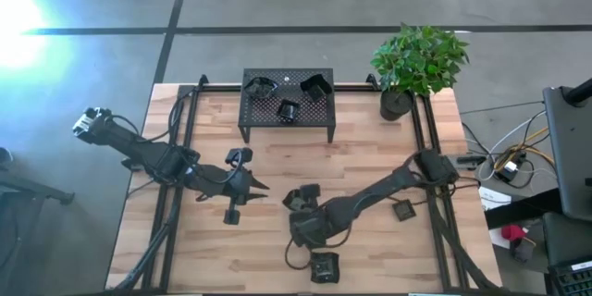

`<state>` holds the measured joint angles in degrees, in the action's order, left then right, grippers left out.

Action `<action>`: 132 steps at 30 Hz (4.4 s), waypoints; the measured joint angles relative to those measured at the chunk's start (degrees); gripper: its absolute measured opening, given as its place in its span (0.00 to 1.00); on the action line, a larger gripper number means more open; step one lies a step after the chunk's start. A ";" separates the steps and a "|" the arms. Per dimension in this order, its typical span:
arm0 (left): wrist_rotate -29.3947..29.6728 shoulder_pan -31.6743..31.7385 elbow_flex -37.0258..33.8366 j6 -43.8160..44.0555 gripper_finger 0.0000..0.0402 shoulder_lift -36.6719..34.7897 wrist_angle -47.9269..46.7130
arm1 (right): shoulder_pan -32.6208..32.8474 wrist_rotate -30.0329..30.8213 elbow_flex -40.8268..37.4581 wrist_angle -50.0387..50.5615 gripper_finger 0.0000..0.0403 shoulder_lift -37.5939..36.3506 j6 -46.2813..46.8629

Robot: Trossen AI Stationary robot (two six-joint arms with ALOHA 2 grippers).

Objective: Pick & Place Mini shaped plates
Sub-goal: Stack the leaf shaped plate on top of the leaf shaped plates on the shelf

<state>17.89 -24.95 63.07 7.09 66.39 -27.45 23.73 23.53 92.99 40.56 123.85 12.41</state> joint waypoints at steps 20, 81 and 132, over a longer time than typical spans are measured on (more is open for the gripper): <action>0.00 0.00 -0.02 0.01 0.19 0.00 -0.06 | -0.31 0.00 1.37 1.09 0.02 1.51 -4.82; 0.02 0.00 -1.71 0.09 0.19 0.64 -4.46 | 0.06 0.62 17.12 21.48 0.25 1.35 -3.18; 6.62 8.78 -14.05 34.12 0.19 28.16 22.98 | 4.39 5.22 25.96 36.94 0.18 -0.79 -0.59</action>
<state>24.51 -16.17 49.01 41.21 94.55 -4.47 28.12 28.75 118.96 77.49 123.07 11.81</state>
